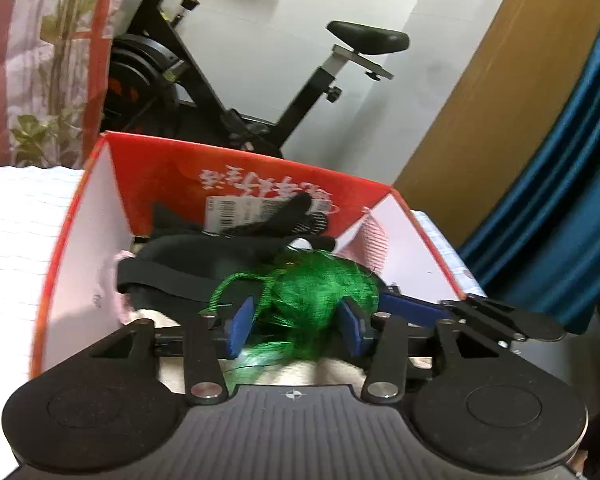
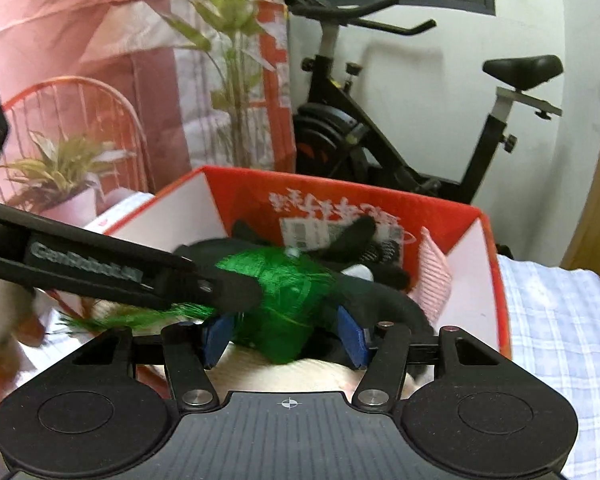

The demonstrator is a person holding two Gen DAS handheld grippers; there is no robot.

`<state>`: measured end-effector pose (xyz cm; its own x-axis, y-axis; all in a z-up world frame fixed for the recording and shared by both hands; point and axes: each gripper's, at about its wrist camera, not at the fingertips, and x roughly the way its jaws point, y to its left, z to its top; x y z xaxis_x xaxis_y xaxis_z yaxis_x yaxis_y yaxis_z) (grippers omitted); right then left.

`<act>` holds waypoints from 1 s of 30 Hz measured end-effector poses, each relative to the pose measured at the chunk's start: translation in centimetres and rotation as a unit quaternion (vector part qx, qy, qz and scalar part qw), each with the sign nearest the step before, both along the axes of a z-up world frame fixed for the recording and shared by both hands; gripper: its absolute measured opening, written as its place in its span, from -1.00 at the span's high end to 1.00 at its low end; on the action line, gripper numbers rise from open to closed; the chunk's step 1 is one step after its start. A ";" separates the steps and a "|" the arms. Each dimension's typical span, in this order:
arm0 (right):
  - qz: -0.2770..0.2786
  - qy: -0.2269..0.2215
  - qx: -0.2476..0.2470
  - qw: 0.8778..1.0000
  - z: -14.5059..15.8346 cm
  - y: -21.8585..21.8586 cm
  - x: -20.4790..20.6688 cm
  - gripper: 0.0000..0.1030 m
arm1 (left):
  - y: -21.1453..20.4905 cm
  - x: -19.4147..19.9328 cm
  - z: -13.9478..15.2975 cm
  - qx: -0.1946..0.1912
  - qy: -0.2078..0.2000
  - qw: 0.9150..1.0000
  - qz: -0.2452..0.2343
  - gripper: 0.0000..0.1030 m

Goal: Organize soft objects

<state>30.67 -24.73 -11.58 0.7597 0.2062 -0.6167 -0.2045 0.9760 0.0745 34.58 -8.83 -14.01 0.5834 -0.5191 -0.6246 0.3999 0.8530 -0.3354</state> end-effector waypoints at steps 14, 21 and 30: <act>-0.057 -0.008 -0.022 0.998 1.6 -2.0 -1.5 -0.72 | 1.9 -1.9 2.2 0.070 -0.045 0.995 0.055 -0.89; -0.076 -0.030 -0.022 0.996 3.8 -2.4 -3.0 -0.99 | 2.9 -3.6 3.7 0.076 -0.060 0.992 0.084 -1.00; -0.087 -0.062 -0.019 0.994 6.5 -2.2 -5.8 -0.99 | 4.5 -6.3 5.7 0.092 -0.077 0.986 0.114 -1.00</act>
